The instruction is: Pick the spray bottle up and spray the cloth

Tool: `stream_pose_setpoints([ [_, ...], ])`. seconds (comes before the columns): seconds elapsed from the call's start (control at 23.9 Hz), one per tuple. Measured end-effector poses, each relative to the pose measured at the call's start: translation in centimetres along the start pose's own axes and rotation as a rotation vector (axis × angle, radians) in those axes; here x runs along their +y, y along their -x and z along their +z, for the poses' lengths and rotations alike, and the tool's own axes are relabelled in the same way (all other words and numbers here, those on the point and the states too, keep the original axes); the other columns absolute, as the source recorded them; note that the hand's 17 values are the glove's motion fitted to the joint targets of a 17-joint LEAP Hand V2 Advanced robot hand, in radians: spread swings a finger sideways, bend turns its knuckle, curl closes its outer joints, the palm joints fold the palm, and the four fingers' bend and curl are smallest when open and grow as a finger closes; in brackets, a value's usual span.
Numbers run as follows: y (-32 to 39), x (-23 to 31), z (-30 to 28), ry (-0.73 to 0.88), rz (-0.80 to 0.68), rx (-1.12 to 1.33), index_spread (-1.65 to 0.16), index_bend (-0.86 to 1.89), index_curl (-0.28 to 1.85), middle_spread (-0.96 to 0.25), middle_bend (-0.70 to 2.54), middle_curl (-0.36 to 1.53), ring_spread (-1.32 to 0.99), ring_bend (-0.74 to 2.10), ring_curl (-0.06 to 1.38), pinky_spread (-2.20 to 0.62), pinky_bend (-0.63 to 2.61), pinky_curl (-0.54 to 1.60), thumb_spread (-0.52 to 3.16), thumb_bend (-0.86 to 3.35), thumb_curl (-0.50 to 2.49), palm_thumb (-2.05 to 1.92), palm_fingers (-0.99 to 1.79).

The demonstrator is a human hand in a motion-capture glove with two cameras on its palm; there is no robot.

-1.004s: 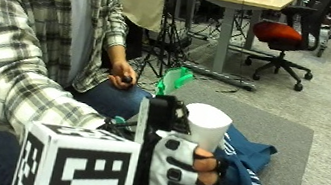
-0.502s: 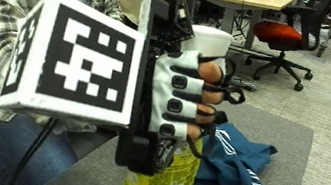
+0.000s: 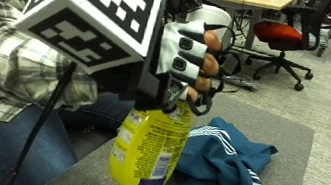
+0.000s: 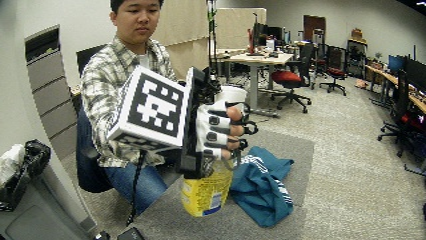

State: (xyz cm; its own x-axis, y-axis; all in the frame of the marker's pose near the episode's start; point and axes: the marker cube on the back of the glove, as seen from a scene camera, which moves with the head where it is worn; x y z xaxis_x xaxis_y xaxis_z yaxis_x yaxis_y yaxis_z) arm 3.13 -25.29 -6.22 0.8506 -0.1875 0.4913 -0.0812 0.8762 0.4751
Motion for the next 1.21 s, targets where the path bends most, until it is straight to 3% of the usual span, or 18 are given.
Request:
stream_pose_setpoints([
  [0.42, 4.9, 0.2, 2.0, 0.102, -0.102, 0.057, -0.29, 0.20, 0.56, -0.19, 0.49, 0.51, -0.23, 0.56, 0.47, -0.16, 0.46, 0.35, 0.05, -0.03, 0.76, 1.05, 1.28],
  [0.71, 8.6, 0.2, 9.4, 0.287, -0.132, 0.088, -0.29, 0.20, 0.57, -0.19, 0.49, 0.52, -0.23, 0.56, 0.47, -0.16, 0.46, 0.36, 0.05, -0.03, 0.77, 1.05, 1.28],
  [1.21, 6.5, -0.1, 15.6, 0.500, -0.159, 0.456, -0.29, 0.19, 0.58, -0.19, 0.49, 0.52, -0.23, 0.56, 0.47, -0.16, 0.45, 0.36, 0.04, -0.03, 0.77, 1.05, 1.28],
])
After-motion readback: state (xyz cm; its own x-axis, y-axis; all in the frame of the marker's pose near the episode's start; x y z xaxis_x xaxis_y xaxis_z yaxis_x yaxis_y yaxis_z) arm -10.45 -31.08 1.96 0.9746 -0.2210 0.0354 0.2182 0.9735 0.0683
